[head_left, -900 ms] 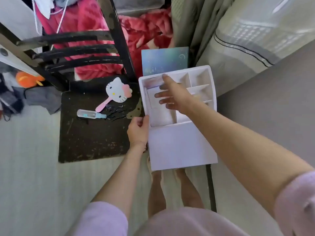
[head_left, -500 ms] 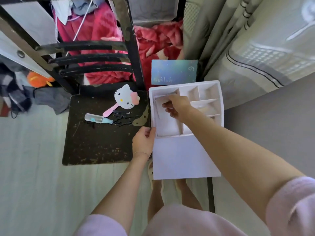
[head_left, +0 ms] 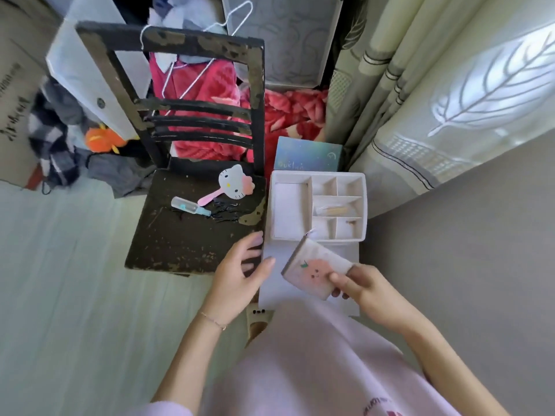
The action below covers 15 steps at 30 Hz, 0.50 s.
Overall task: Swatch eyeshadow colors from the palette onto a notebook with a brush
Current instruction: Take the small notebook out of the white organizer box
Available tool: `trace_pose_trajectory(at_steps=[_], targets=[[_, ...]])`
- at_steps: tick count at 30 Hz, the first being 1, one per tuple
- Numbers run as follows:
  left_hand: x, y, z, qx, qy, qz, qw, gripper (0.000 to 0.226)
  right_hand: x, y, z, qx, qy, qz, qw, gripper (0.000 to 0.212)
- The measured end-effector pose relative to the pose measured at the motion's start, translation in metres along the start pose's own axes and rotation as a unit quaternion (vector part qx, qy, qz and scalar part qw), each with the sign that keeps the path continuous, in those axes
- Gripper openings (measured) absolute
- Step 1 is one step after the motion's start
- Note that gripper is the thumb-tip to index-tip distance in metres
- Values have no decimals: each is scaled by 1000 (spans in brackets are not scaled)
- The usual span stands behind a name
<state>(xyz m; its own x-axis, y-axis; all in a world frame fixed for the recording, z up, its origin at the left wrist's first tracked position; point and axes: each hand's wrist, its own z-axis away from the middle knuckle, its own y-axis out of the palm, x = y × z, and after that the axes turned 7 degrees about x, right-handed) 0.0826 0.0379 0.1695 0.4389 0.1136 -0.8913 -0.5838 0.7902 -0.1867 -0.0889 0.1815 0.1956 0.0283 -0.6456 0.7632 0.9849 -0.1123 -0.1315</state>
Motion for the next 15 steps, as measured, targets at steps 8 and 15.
trace_pose_trajectory(at_steps=[8, 15], targets=[[-31, 3, 63, -11, 67, 40, 997, 23, 38, 28, 23, 61, -137, 167, 975, 17], [-26, 23, 133, -281, 60, 361, 887, 28, 69, 35, 27, 168, -149, 114, 968, 40]])
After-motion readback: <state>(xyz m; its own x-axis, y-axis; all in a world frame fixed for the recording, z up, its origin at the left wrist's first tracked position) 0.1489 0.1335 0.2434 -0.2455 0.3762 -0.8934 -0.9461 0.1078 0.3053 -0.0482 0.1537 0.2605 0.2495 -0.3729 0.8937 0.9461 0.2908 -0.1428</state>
